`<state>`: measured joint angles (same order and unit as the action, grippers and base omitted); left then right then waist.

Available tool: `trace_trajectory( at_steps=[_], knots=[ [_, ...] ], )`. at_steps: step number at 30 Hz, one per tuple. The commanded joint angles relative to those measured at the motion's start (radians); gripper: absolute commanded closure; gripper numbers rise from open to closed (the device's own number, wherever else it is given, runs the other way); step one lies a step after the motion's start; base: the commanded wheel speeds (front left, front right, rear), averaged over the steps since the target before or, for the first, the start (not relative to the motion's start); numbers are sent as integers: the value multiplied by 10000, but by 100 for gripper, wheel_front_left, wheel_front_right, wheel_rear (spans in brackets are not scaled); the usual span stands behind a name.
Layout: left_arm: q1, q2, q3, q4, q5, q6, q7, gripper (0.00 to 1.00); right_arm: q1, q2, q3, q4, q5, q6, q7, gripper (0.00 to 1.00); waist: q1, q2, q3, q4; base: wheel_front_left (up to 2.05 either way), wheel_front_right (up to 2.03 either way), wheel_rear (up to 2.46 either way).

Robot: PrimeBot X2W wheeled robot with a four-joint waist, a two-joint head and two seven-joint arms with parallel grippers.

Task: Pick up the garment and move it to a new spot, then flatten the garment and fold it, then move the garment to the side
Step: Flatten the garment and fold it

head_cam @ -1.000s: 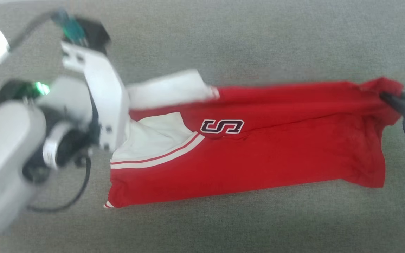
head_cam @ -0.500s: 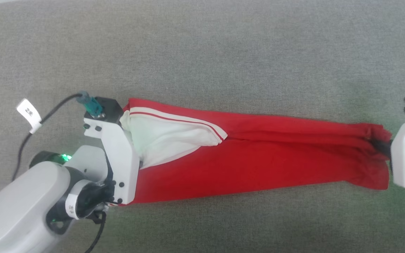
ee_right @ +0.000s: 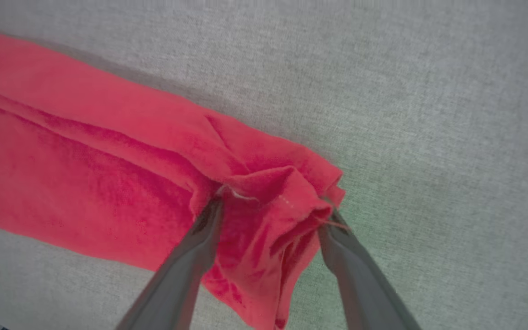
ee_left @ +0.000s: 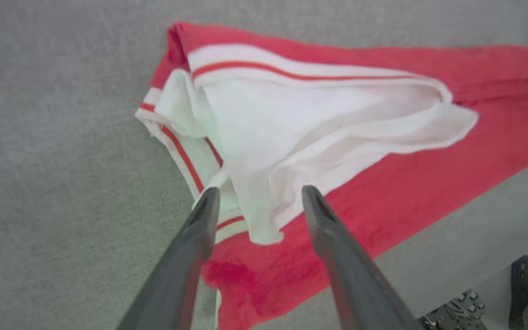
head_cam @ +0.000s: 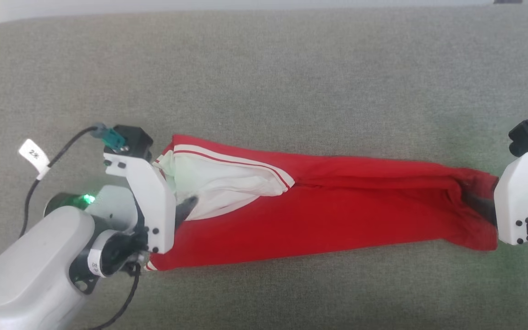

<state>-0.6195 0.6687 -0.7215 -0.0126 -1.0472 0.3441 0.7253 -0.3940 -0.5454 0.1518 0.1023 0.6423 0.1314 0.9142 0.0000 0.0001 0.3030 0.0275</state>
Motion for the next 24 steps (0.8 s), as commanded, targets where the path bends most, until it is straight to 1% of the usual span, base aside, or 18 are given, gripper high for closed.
trace_trajectory(
  at_steps=[1, 4, 7, 14, 15, 18, 19, 20, 22, 23, 24],
  knots=[
    [30, -4, 146, -95, 99, -106, -321, 0, -10, 59, -66, -44, 41, -15, -73, 0, 0, -1, -131, 4, 0, 0, 0],
    [300, 60, 300, -268, 299, -241, -992, 0, 173, 134, -164, -182, 154, -15, -12, 0, 0, -1, -297, 19, 0, 0, 0],
    [590, 106, 551, -515, 477, -349, -1913, 0, 393, 172, -370, -348, 222, -15, 113, 0, 0, -1, -432, 36, 0, 0, 0],
    [1748, 179, 1322, -928, 995, -520, -4660, 0, 980, 159, -1178, -614, 7, -14, 487, 0, 0, -1, -540, 229, 0, 0, 0],
    [1904, 229, 1378, -972, 1130, -623, -5052, 0, 1045, 208, -1311, -602, -4, -15, 539, 0, 0, -1, -540, 273, 0, 0, 0],
    [2400, 182, 1682, -955, 1336, -654, -6252, 0, 1185, 308, -1641, -491, -70, -15, 718, 0, 0, -1, -537, 438, 0, 0, 0],
    [2597, 90, 1812, -914, 1283, -608, -6595, 0, 1224, 321, -1697, -447, -121, -15, 760, 0, 0, -1, -541, 497, 0, 0, 0],
    [2899, 47, 1982, -871, 1377, -602, -7204, 0, 1232, 443, -1821, -306, -90, -15, 788, 0, 0, -1, -540, 630, 0, 0, 0],
    [3211, -2, 2173, -787, 1386, -575, -7781, 0, 1213, 469, -1902, -60, -138, -14, 784, 0, 0, -1, -529, 768, 0, 0, 0],
    [3211, -2, 2173, -787, 1386, -575, -7781, 0, 1213, 469, -1902, -60, -138, -14, 784, 0, 0, -1, -529, 768, 0, 0, 0],
    [3382, -83, 2298, -730, 1338, -513, -8053, 0, 1206, 489, -1919, 90, -151, -14, 830, 0, 0, -1, -522, 839, 0, 0, 0]
  ],
)
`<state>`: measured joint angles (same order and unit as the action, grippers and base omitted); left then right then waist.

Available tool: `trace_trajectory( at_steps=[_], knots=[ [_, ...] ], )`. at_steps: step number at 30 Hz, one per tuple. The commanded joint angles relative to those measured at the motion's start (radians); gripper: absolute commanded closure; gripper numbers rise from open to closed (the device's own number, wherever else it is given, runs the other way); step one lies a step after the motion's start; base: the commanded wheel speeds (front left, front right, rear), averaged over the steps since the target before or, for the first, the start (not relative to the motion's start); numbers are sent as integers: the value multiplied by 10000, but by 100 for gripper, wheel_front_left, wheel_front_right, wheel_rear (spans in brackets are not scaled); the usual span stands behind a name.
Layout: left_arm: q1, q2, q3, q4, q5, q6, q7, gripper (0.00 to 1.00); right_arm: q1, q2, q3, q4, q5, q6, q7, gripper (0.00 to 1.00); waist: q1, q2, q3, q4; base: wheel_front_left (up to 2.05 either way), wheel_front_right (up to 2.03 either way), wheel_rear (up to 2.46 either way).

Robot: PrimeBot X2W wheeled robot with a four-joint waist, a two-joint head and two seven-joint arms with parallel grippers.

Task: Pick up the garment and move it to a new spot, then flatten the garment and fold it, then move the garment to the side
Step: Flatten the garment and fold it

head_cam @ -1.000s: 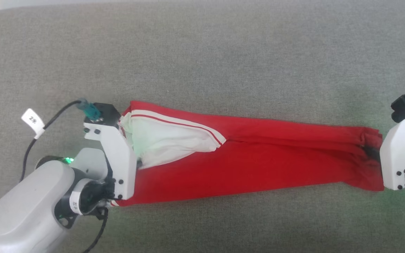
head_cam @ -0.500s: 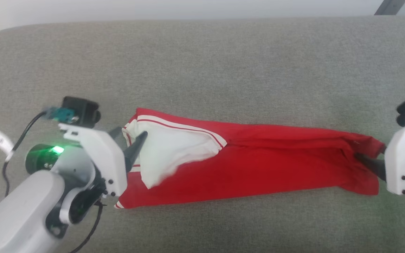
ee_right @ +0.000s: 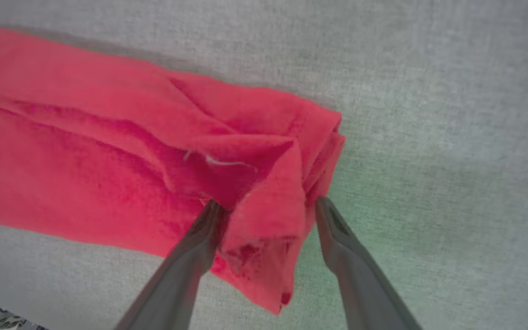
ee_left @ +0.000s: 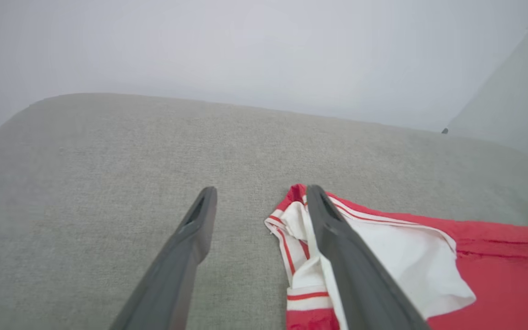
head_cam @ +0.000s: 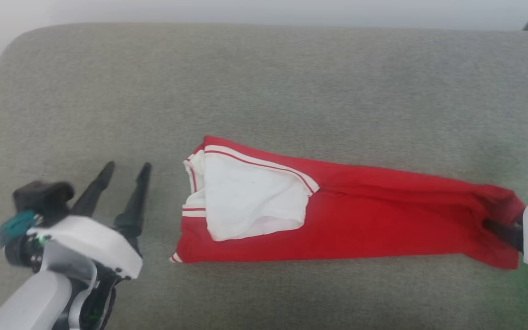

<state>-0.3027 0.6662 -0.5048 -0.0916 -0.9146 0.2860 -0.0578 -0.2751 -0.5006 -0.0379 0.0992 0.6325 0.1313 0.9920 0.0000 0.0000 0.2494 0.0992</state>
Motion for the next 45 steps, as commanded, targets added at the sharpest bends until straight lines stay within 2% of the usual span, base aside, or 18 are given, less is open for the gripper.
trace_trajectory(
  at_steps=[1, 9, 11, 12, 14, 23, 30, 38, 45],
  knots=[
    [479, -90, 310, 117, 81, 62, -776, 0, -64, 74, -10, 434, -85, -12, 69, 0, 0, 0, 35, 270, 0, 0, 0],
    [1364, -418, 1140, 333, 373, 18, -1972, 0, -426, 264, 385, 1783, 105, -9, -146, 0, 0, 0, 93, 712, 0, 0, 0],
    [1611, -728, 1428, 403, 306, -95, -2037, 0, -460, 304, 552, 2135, 212, -7, -101, 0, 0, 0, 95, 806, 0, 0, 0],
    [1741, -838, 1578, 446, 333, -187, -2052, 0, -494, 307, 678, 2240, 262, -7, -114, 37, 0, 0, 91, 835, 0, 0, 0],
    [1952, -1122, 2006, 532, 462, -367, -2083, 0, -565, 332, 802, 2410, 478, -6, -194, 100, 0, 0, 87, 883, 0, 0, 0],
    [2817, -2452, 3642, 1115, 1060, -1496, -2073, 0, -955, -205, 778, 2432, 978, -15, -449, 100, 0, 0, 11, 755, 0, 0, 0],
    [3057, -3111, 4426, 1384, 1520, -2217, -2074, 0, -1047, -810, 255, 2511, 1065, -17, -548, 100, 0, 0, -66, 474, 0, 0, 0],
    [2927, -3539, 4741, 1590, 1921, -2688, -2075, 0, -1216, -1685, -805, 3325, 789, -15, -774, 100, 0, 0, -27, 191, 0, 0, 0],
    [2745, -3760, 4858, 1753, 2095, -2929, -2076, 0, -1500, -2051, -834, 3905, 609, -15, -968, 100, 0, 0, 43, -37, 0, 0, 0]
  ],
)
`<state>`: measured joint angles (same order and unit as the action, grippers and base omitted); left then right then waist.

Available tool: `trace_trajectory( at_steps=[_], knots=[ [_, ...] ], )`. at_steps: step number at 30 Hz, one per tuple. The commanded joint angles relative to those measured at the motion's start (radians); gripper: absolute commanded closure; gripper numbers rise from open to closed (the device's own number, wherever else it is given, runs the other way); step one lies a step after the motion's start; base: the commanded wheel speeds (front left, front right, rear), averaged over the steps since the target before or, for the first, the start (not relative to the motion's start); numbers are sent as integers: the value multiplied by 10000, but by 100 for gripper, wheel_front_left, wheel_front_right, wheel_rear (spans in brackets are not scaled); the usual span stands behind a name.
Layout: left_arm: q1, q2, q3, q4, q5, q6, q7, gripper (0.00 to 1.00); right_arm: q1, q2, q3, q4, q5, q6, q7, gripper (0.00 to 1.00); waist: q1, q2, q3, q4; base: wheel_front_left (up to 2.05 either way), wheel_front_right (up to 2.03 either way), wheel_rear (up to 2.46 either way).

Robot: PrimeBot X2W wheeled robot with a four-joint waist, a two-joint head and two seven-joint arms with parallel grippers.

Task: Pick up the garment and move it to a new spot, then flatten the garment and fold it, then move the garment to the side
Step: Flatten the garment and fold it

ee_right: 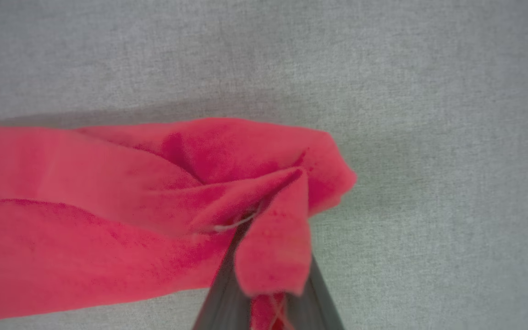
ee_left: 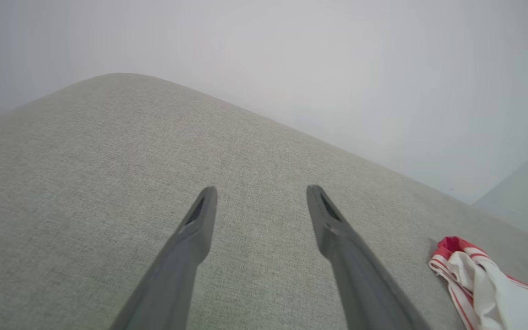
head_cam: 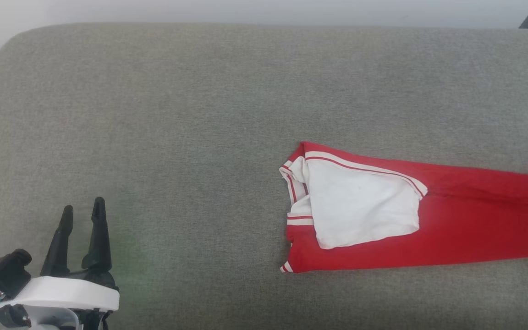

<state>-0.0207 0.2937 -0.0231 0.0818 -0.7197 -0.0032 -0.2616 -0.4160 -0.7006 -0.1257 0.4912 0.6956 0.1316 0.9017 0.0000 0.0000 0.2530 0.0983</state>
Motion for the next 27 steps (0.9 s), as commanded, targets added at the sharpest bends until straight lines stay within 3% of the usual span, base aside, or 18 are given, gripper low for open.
trace_trajectory(
  at_steps=[1, 9, 17, 27],
  knots=[
    [-94, -60, 41, 58, 173, -67, -37, 0, -107, -60, 168, -87, 19, -19, -45, 100, 0, 0, 7, -56, 0, 0, 0],
    [-12, -167, 192, 167, 235, -204, -38, 0, 350, 197, 1184, -2511, 1114, -18, 238, 100, 0, 0, -118, -293, 0, 0, 0],
    [-218, -227, 19, 208, 323, -258, 2, 0, 553, 993, 2249, -4897, 1389, -11, 577, 100, 0, 0, -197, -129, 0, 0, 0],
    [-792, -412, -561, 551, 378, -509, 135, 0, -123, 2230, 3921, -5185, 1021, -13, 510, 100, 0, 0, -215, 845, 0, 0, 0]
  ],
)
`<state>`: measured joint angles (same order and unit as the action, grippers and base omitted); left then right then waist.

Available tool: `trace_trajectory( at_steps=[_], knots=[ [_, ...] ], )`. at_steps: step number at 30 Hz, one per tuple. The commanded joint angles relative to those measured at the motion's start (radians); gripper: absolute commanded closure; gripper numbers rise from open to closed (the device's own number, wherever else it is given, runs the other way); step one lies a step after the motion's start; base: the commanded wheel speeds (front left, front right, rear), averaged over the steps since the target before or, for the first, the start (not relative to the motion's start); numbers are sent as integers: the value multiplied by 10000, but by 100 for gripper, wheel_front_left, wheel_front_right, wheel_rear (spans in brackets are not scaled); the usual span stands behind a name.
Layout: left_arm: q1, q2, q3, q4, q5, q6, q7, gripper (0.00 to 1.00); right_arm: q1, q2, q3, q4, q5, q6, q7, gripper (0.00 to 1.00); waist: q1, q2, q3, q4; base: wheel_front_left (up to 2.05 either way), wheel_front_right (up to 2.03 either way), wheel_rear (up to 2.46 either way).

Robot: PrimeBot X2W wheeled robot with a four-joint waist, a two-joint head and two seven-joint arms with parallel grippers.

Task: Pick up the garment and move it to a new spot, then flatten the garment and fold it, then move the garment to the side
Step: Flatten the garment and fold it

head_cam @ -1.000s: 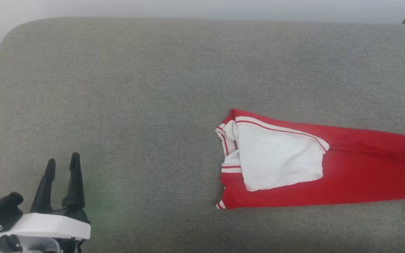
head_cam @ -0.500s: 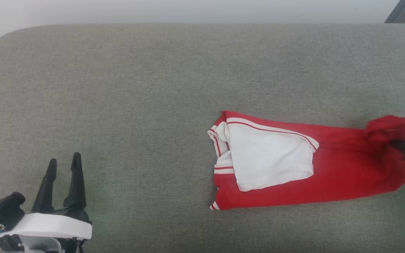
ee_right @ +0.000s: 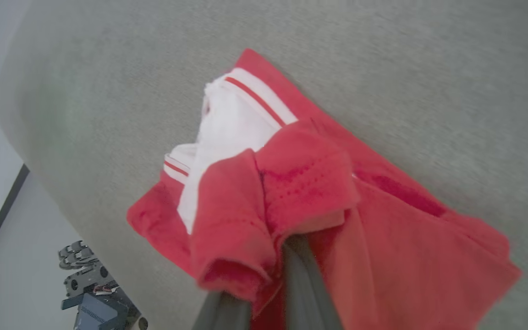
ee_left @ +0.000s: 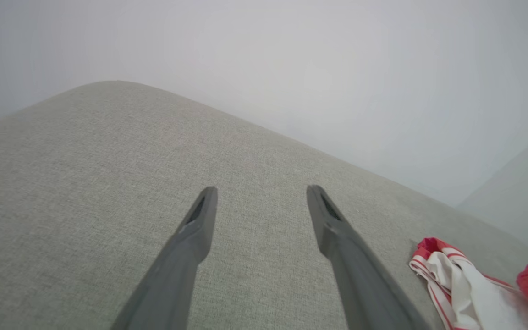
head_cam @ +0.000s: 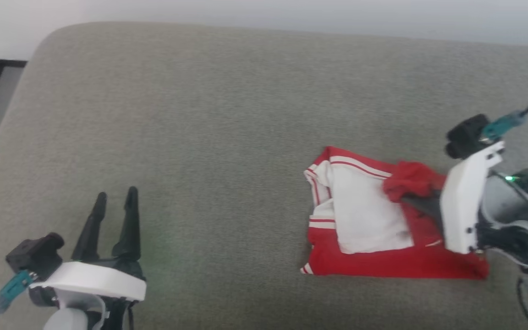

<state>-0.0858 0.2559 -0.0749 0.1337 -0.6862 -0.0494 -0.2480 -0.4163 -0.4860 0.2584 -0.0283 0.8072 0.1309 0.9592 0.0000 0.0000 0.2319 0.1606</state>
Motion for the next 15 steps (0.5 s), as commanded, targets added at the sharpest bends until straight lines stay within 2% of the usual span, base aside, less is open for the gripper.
trace_trajectory(
  at_steps=[1, 9, 10, 12, 13, 15],
  knots=[
    [-207, -64, -105, 88, 61, -75, 2, 0, -198, 187, 231, 99, -110, -5, -91, 100, 0, 0, -3, 324, 0, 0, 0],
    [-632, -307, -499, 515, 140, -223, -15, 0, -702, 691, 1251, 881, -455, -5, -410, 100, 0, 0, -27, 947, 0, 0, 0],
    [-664, -319, -523, 559, 135, -243, -22, 0, -744, 726, 1338, 984, -474, -4, -459, 94, 0, 0, -42, 981, 0, 0, 0],
    [-661, -315, -537, 648, 113, -277, -41, 0, -830, 734, 1468, 1154, -446, -5, -537, 52, 0, 0, -70, 1002, 0, 0, 0],
    [-636, -316, -519, 689, 82, -280, -52, 0, -850, 695, 1524, 1181, -469, -4, -595, 0, 0, 0, -93, 985, 0, 0, 0],
    [-546, -286, -449, 729, 35, -307, -67, 0, -866, 622, 1649, 1211, -379, -5, -639, 0, 0, 0, -145, 903, 0, 0, 0]
  ],
)
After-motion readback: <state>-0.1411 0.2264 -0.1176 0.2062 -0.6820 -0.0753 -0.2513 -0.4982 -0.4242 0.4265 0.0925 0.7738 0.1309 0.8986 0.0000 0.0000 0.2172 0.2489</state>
